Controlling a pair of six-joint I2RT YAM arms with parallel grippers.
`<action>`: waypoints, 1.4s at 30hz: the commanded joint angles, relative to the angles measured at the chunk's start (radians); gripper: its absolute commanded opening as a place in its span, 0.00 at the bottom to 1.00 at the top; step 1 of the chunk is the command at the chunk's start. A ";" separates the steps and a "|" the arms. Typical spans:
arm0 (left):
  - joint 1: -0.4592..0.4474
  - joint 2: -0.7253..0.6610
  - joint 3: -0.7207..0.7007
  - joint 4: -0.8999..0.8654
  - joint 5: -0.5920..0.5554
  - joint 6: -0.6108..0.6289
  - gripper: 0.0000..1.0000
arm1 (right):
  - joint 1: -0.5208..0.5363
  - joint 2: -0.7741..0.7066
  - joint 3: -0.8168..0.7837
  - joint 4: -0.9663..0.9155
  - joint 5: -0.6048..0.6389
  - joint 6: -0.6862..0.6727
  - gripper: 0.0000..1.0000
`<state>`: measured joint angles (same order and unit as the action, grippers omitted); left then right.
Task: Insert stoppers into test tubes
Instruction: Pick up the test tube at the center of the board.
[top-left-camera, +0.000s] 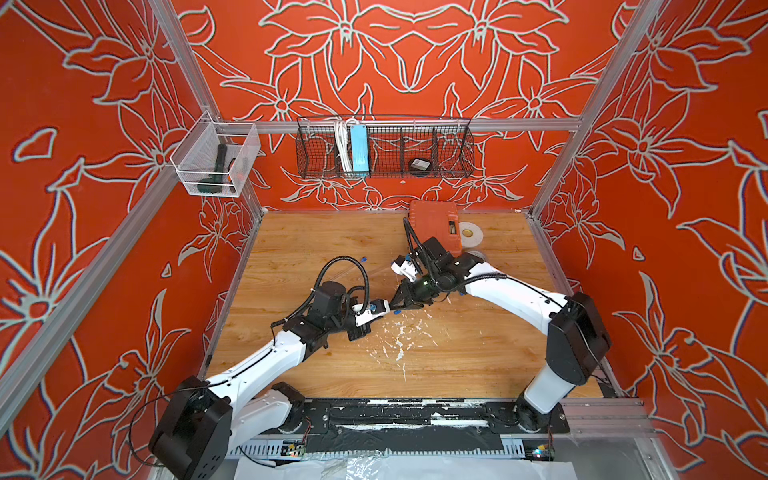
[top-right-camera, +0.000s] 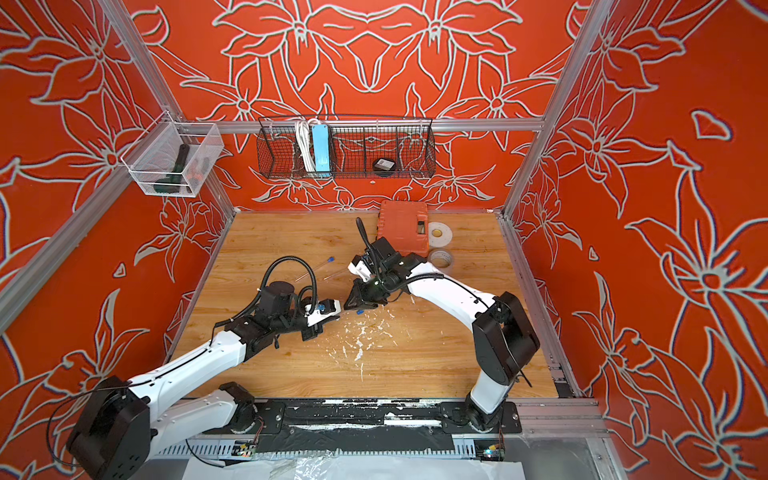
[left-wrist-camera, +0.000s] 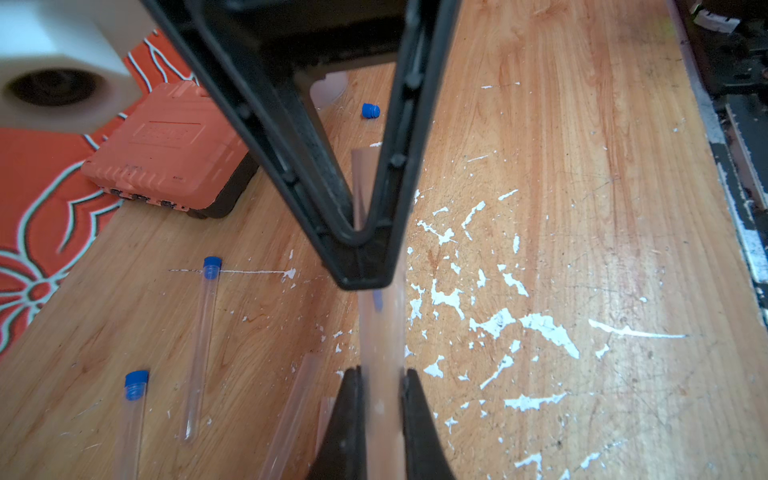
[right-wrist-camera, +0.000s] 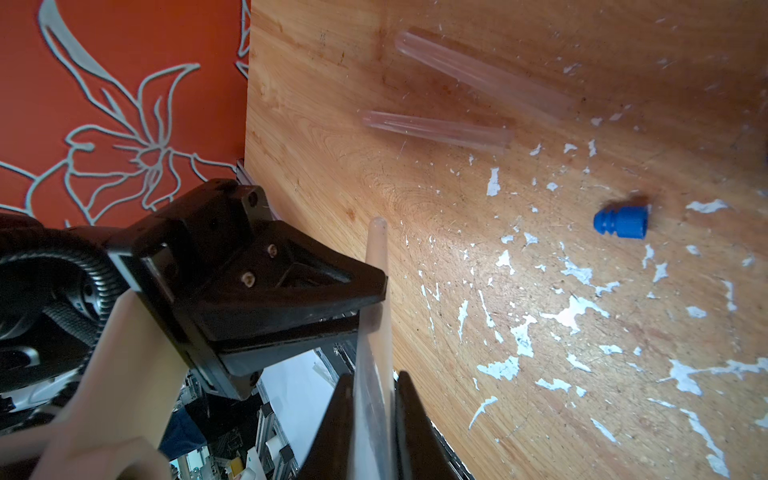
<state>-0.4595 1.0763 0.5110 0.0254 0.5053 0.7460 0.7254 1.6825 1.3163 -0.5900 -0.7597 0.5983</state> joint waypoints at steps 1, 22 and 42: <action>-0.007 -0.019 0.019 0.019 0.007 -0.004 0.05 | 0.005 -0.024 0.001 -0.002 0.011 0.011 0.05; -0.007 -0.214 -0.090 0.103 0.012 -0.019 0.59 | -0.027 -0.123 -0.019 -0.040 -0.017 0.005 0.02; -0.007 -0.247 -0.129 0.233 0.035 -0.051 0.53 | -0.037 -0.204 -0.005 -0.041 -0.077 0.042 0.03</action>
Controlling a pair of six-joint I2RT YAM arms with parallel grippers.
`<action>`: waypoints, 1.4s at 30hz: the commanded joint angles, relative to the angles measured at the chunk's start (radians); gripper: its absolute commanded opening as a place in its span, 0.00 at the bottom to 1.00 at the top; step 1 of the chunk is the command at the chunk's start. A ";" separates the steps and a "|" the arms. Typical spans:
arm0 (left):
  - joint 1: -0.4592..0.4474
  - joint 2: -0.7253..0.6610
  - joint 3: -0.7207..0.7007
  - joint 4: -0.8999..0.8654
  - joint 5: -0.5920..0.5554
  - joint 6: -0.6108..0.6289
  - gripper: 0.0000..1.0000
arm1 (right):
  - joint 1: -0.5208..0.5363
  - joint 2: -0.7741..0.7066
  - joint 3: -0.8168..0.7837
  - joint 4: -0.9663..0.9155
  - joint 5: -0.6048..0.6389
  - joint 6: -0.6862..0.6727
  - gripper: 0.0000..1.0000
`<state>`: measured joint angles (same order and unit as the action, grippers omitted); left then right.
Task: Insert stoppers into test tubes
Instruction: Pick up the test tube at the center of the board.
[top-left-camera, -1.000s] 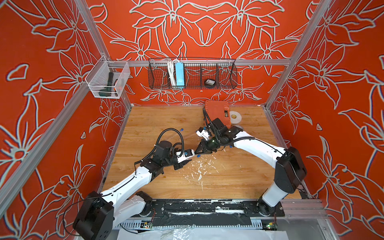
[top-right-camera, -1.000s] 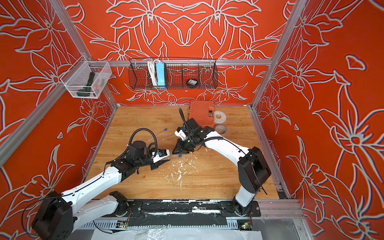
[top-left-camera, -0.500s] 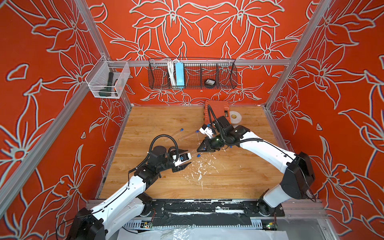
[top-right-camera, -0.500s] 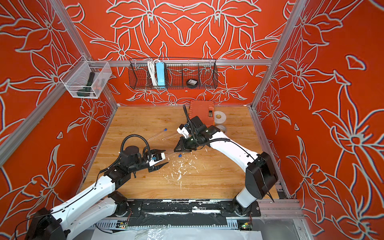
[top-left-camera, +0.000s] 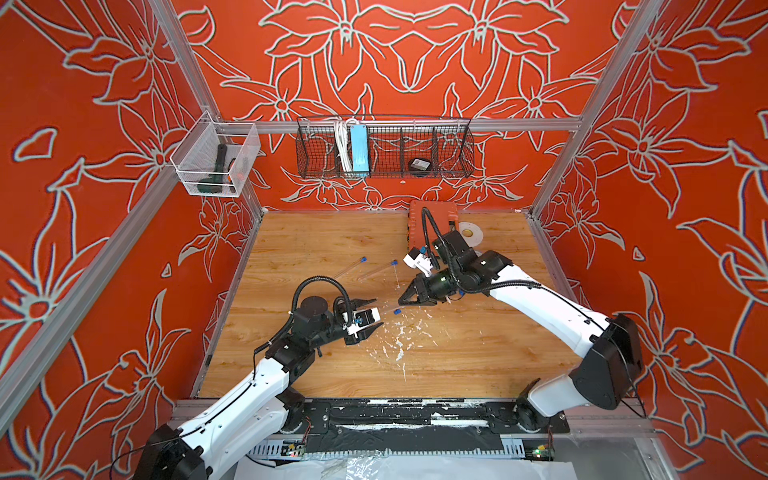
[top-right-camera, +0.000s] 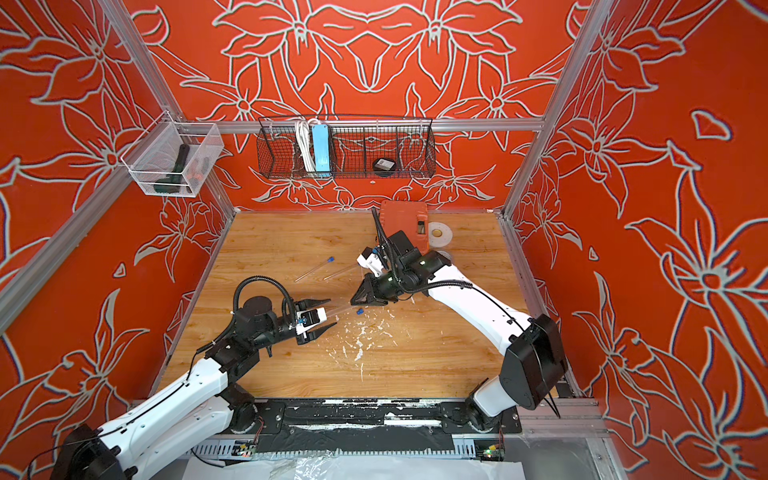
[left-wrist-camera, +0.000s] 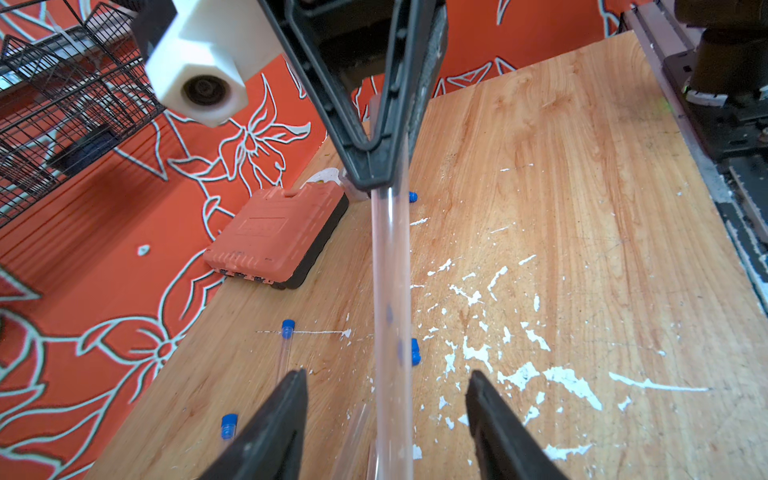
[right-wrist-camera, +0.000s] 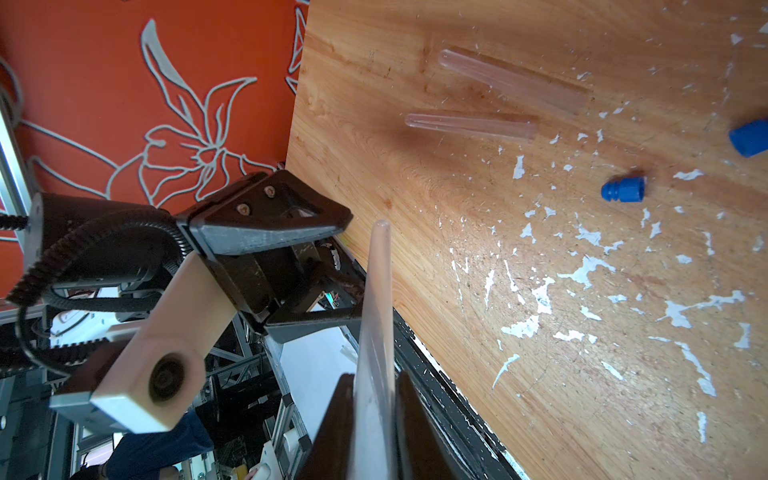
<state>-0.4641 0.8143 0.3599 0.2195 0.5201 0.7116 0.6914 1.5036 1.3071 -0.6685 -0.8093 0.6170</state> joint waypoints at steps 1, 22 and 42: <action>-0.002 0.022 0.026 0.045 0.024 -0.026 0.51 | -0.003 -0.026 0.002 0.053 -0.025 0.034 0.03; -0.008 0.095 0.041 0.113 0.011 -0.098 0.31 | 0.006 0.002 -0.009 0.173 -0.011 0.120 0.04; -0.011 0.096 0.046 0.098 0.017 -0.075 0.06 | 0.010 0.014 -0.015 0.182 -0.015 0.127 0.04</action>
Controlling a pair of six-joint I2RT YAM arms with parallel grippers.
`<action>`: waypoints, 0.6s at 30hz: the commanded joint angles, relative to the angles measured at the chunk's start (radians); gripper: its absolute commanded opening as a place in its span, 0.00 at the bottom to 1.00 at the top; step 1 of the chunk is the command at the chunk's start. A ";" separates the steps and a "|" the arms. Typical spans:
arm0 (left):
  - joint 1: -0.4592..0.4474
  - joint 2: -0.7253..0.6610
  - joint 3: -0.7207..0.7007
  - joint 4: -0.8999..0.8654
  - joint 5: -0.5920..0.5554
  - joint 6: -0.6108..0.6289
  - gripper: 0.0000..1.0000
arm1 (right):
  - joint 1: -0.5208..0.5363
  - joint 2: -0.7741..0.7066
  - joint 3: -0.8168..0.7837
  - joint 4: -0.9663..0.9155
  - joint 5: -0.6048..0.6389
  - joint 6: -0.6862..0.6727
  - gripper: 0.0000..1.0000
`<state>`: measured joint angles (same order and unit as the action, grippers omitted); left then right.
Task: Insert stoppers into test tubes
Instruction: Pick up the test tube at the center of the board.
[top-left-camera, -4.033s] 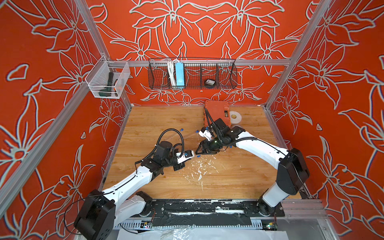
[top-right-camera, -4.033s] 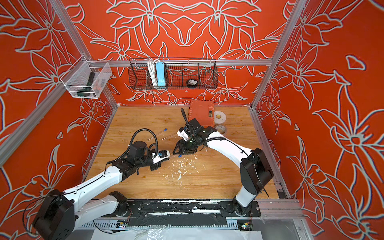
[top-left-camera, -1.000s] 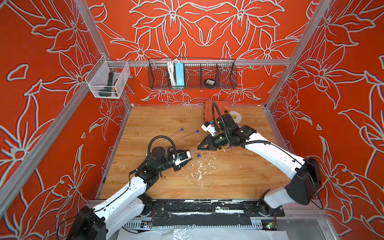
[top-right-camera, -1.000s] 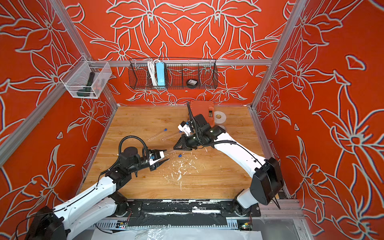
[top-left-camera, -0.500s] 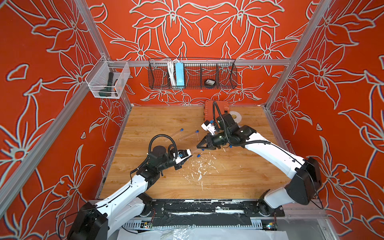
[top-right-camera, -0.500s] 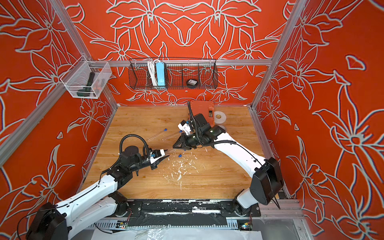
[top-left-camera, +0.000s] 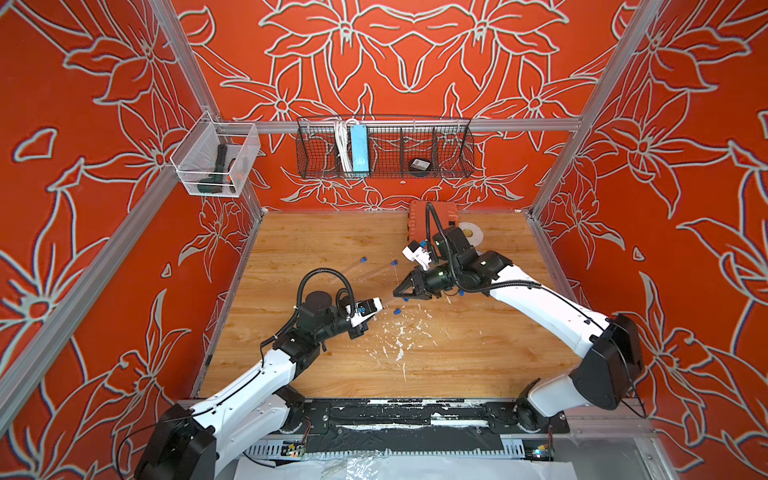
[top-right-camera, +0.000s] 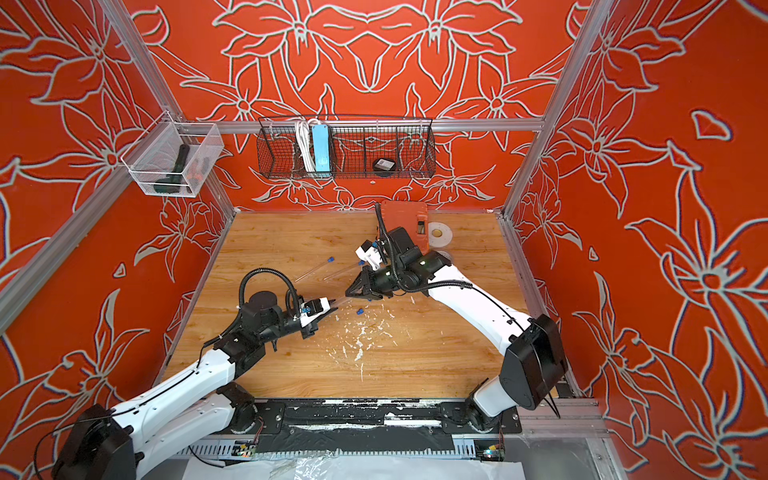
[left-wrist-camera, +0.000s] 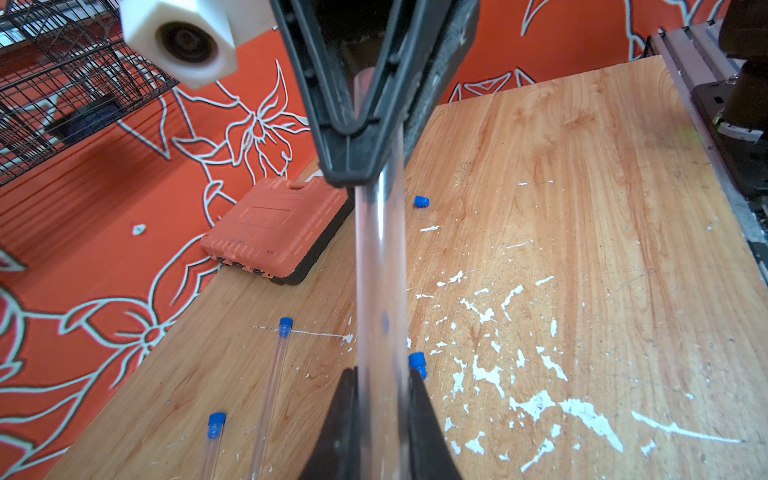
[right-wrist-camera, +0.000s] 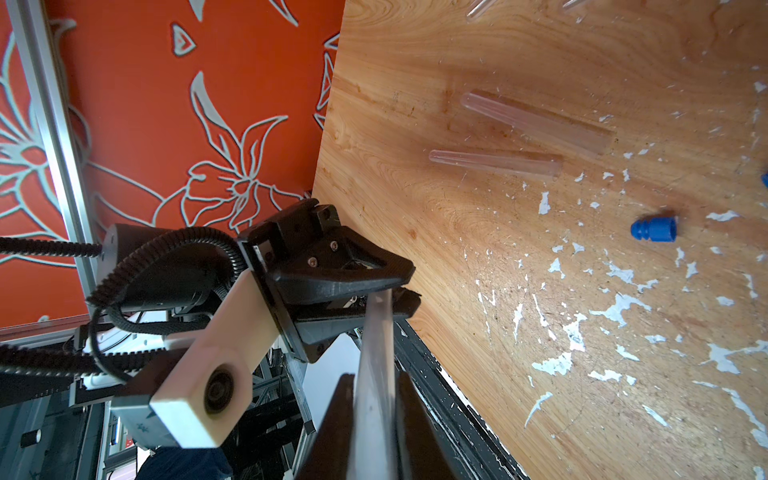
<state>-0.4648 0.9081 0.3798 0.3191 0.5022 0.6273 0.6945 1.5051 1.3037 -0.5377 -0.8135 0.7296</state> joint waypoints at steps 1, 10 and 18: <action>-0.011 0.002 0.026 -0.003 0.035 0.009 0.05 | 0.007 0.012 -0.012 0.052 -0.012 0.016 0.04; -0.010 -0.001 0.030 -0.012 0.038 0.018 0.01 | 0.007 0.006 -0.022 0.056 -0.004 0.020 0.04; -0.011 -0.006 0.028 -0.015 0.039 0.022 0.00 | 0.006 0.010 -0.014 0.044 -0.004 0.014 0.04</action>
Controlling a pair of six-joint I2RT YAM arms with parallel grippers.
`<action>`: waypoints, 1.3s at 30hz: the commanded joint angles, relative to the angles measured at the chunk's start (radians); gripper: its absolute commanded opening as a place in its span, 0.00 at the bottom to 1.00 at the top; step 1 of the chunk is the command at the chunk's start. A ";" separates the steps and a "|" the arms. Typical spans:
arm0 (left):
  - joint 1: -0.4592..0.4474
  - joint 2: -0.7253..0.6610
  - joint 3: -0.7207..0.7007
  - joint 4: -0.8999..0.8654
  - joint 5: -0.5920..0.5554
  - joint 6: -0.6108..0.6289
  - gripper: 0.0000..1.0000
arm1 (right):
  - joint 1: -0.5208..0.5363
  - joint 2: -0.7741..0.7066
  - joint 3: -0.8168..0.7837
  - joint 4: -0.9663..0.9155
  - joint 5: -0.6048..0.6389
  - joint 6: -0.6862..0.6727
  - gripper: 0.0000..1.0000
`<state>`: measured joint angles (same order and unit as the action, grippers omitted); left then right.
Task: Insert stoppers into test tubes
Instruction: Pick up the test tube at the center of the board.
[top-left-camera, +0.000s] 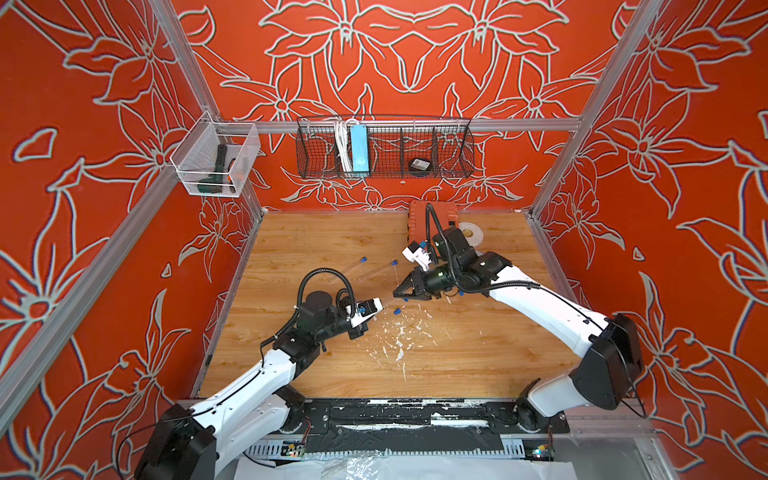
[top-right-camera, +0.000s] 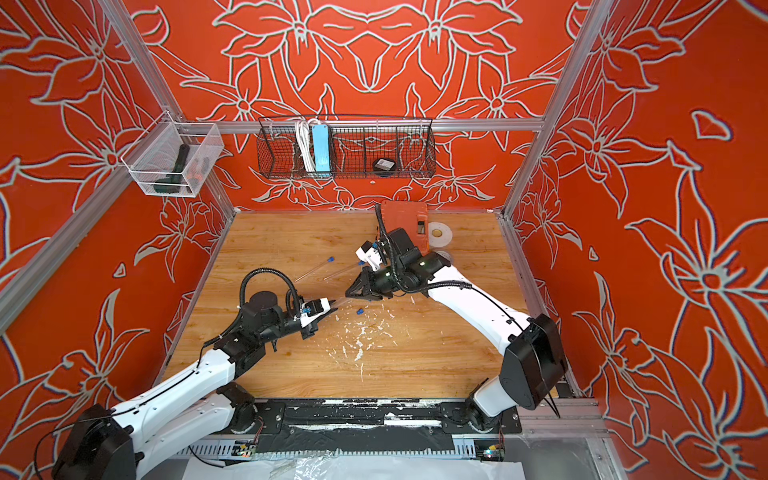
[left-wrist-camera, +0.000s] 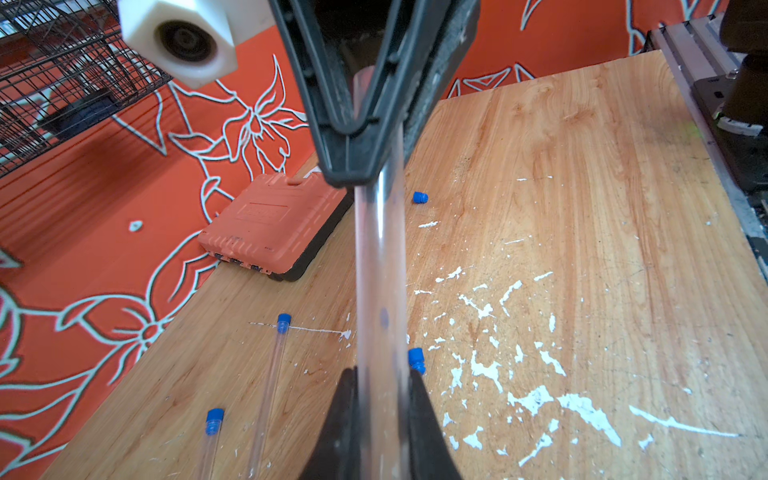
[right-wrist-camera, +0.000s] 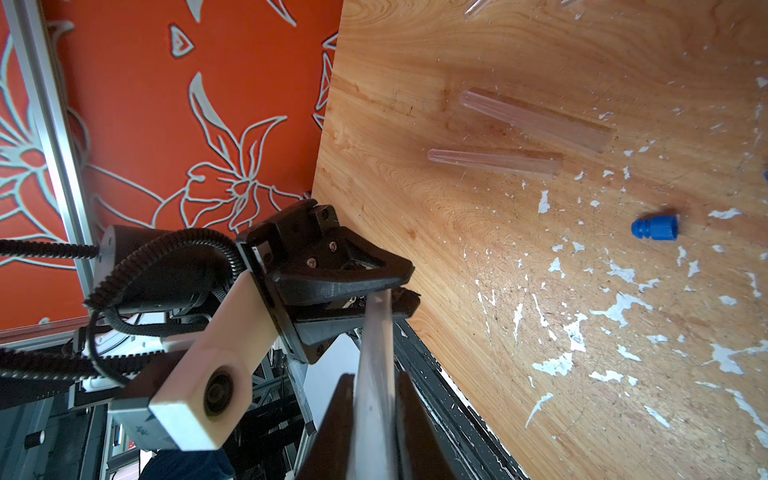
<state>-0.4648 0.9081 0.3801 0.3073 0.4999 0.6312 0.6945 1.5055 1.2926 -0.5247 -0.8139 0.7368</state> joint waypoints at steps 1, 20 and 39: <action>-0.011 -0.006 0.029 -0.004 0.042 0.016 0.00 | 0.007 0.009 -0.004 0.032 -0.004 0.007 0.04; -0.011 -0.012 0.018 -0.003 0.004 0.016 0.00 | -0.033 -0.038 0.032 -0.050 0.055 -0.075 0.65; -0.009 -0.044 -0.020 -0.035 -0.188 0.012 0.00 | -0.309 -0.219 -0.114 -0.261 0.302 -0.327 0.63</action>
<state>-0.4713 0.8841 0.3756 0.2699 0.3668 0.6533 0.3958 1.2964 1.1877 -0.7261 -0.5671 0.4820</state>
